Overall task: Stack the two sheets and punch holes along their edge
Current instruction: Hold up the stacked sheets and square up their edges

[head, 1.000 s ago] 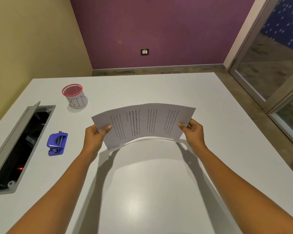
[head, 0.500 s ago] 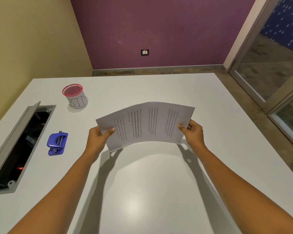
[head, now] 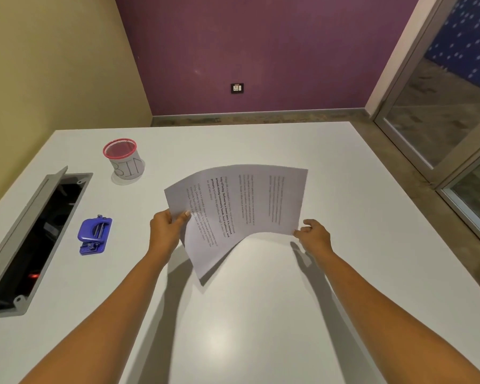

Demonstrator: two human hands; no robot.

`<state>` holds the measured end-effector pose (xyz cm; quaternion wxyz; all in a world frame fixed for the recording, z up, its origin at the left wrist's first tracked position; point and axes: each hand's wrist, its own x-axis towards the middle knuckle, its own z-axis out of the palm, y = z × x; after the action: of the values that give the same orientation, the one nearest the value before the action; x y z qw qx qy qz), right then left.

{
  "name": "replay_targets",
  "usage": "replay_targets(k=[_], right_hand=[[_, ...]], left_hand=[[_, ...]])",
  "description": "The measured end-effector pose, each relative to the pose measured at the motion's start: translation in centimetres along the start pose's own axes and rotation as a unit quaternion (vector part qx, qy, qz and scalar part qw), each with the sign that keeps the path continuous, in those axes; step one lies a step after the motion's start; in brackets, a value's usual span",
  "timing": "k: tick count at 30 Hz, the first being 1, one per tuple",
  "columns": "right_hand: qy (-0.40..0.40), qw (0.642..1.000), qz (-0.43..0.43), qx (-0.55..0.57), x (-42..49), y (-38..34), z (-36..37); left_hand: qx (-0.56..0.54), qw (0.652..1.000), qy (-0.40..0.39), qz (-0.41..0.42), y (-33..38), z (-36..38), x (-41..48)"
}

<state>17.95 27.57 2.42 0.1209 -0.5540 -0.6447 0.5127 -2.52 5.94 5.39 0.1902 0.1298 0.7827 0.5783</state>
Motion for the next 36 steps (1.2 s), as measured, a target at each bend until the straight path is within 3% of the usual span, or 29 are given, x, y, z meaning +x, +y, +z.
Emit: replay_targets(k=[3,7,14,17,19,22,28,30,36], right_hand=[[-0.008,0.999,0.014,-0.031,-0.1,0.4,0.3],[-0.076,0.996,0.007,-0.038,-0.8,0.3,1.4],[-0.234,0.949,0.103,0.183,-3.4,-1.9,4.2],[-0.207,0.923,0.095,0.309,-3.8,-2.9,5.0],[-0.152,0.924,0.079,0.341,-3.9,-3.5,5.3],[-0.107,0.942,0.046,0.316,-3.7,-3.8,5.3],[-0.114,0.962,-0.027,0.248,-3.3,-4.0,3.8],[-0.124,0.961,-0.038,0.243,-3.2,-3.8,3.2],[-0.161,0.962,-0.058,0.214,-2.9,-3.4,1.8]], left_hand=[[-0.017,1.000,0.019,-0.019,-0.2,0.4,-0.3],[-0.067,0.996,0.041,-0.050,-0.3,1.3,-1.0],[-0.166,0.979,0.055,-0.106,-0.2,2.6,-2.3],[-0.208,0.971,0.037,-0.115,-0.3,2.8,-2.8],[-0.214,0.970,0.023,-0.112,-0.4,2.7,-3.1],[-0.205,0.971,0.013,-0.122,-0.9,2.4,-3.1],[-0.232,0.965,0.027,-0.118,-0.6,0.6,-2.3],[-0.246,0.962,-0.007,-0.120,-0.3,-0.5,-1.6],[-0.138,0.967,-0.161,-0.143,0.7,-2.5,-0.1]])
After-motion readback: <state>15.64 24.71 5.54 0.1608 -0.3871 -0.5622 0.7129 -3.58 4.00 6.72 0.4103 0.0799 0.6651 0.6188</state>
